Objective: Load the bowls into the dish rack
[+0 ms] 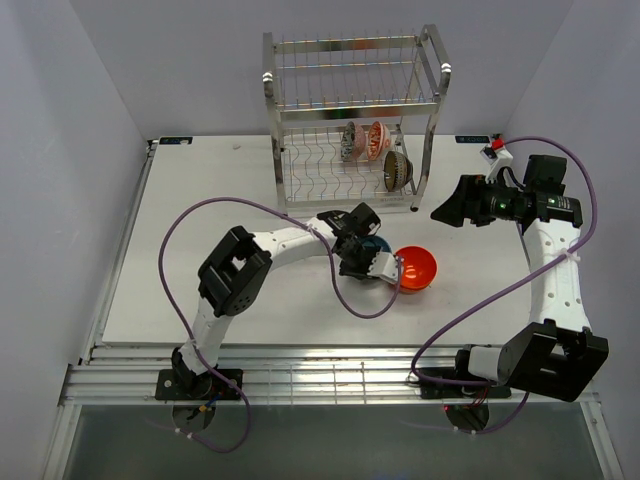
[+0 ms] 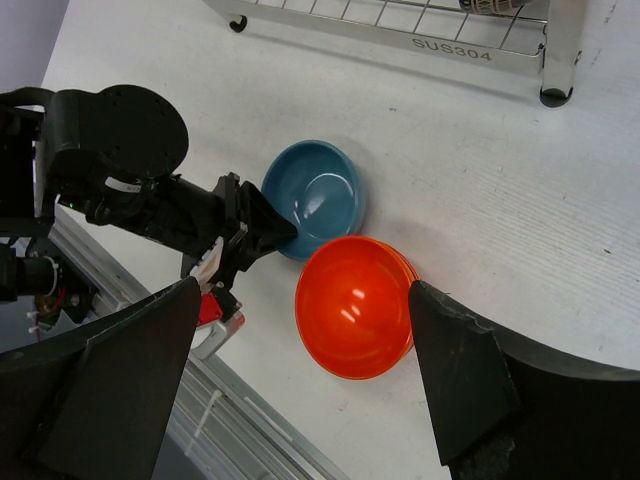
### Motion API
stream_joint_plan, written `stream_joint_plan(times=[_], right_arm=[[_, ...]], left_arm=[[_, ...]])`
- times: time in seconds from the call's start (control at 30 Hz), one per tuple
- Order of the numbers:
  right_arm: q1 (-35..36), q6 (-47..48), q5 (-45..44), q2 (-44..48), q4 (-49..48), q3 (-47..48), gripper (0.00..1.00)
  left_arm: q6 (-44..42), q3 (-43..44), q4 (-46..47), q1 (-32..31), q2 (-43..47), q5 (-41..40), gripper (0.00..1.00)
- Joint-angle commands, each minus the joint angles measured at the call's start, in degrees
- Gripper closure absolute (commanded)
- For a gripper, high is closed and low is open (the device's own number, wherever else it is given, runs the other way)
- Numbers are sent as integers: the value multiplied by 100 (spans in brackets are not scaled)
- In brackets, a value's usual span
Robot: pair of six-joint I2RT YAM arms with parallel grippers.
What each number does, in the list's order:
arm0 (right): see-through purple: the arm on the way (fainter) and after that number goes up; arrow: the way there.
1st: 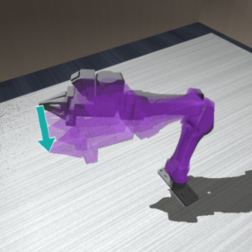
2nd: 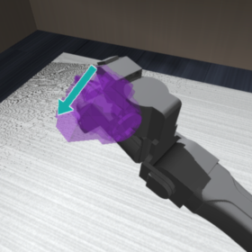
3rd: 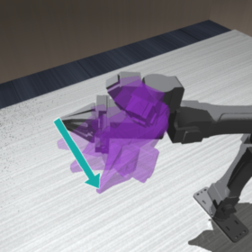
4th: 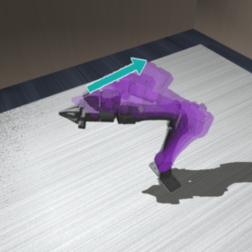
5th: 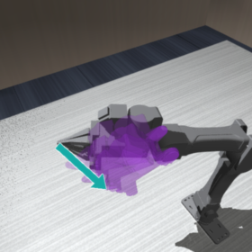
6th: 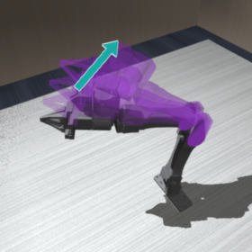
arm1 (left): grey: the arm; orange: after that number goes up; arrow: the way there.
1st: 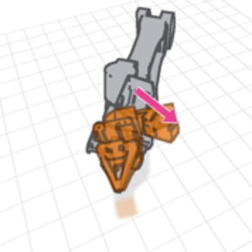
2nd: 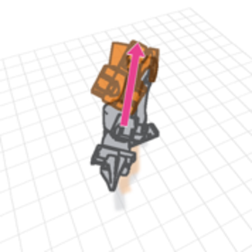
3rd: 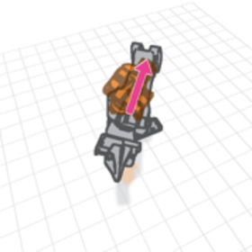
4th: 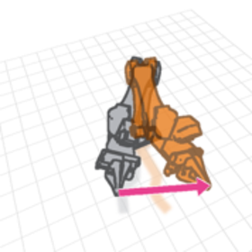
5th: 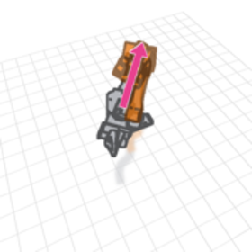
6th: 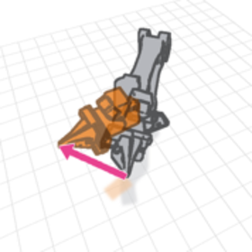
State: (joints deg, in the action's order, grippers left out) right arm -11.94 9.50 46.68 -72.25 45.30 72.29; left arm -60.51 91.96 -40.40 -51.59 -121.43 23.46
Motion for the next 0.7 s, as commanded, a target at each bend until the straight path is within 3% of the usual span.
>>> stream_joint_plan(times=[0.0,0.07,0.23,0.37,0.43,0.53,0.63,0.67], right_arm=[[-36,79,149,132,23,-5,10],[-45,79,175,123,32,4,10],[-45,61,175,132,49,66,10],[-62,78,175,132,84,110,10],[-62,61,245,97,93,162,10],[-80,17,298,18,102,250,10],[-124,26,395,-26,111,338,10],[-133,26,404,-17,111,347,10]], left_arm=[[197,-301,208,-35,260,-70,70],[233,-424,296,-35,321,-140,72],[768,-408,498,-18,488,-88,100],[1979,-136,945,323,926,901,100],[3015,5,1209,526,989,1247,100],[4421,51,1955,992,1147,1854,100],[5860,-510,3684,1221,1568,2039,100],[6215,-939,4707,1344,1674,2013,100]])
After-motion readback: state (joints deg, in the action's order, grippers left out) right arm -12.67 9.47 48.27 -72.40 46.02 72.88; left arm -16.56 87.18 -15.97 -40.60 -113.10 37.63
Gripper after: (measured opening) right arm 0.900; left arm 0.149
